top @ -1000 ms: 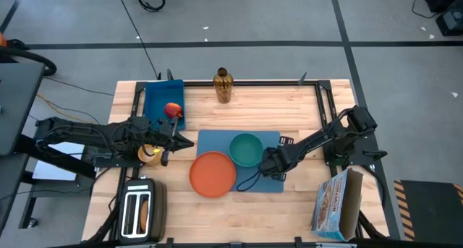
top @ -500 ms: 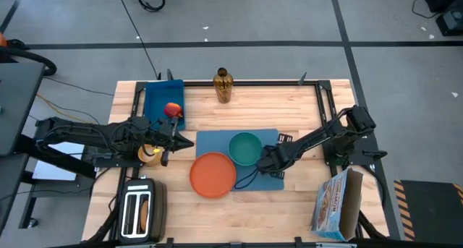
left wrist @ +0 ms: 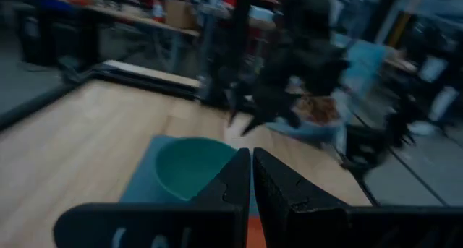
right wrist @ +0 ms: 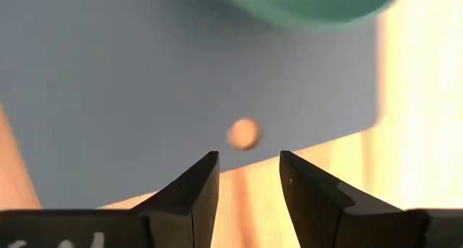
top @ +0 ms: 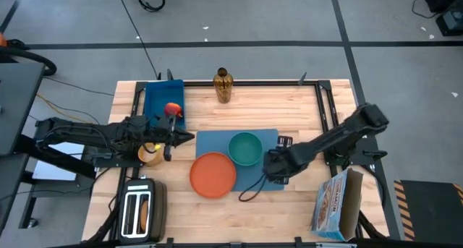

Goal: Arrange a breakfast setting
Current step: Put the black spoon on the blue cutting board to the right of the green bowl

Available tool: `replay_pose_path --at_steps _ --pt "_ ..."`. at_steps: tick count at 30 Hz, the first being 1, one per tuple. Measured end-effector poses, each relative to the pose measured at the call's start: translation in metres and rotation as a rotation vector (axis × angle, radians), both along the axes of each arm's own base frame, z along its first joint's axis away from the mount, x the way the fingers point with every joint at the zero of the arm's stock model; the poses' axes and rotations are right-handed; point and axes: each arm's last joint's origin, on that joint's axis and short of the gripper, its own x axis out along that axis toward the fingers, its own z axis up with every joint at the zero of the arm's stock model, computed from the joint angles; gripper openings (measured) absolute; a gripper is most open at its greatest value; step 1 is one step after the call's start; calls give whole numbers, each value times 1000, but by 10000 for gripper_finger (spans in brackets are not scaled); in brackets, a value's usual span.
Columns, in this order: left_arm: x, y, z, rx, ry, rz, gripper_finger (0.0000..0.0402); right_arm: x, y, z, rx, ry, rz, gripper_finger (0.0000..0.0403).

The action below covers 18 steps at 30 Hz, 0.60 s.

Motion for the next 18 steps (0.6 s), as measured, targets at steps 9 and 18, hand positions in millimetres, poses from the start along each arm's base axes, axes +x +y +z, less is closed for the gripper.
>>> replay_pose_path --at_steps 9,18 --pt "-1 18 9 -4 -97 166 25 -29 -31 57 -85 -441 -13 154" --pt "-2 27 9 91 -83 228 25 -12 -81 87 -73 -798 -15 191"
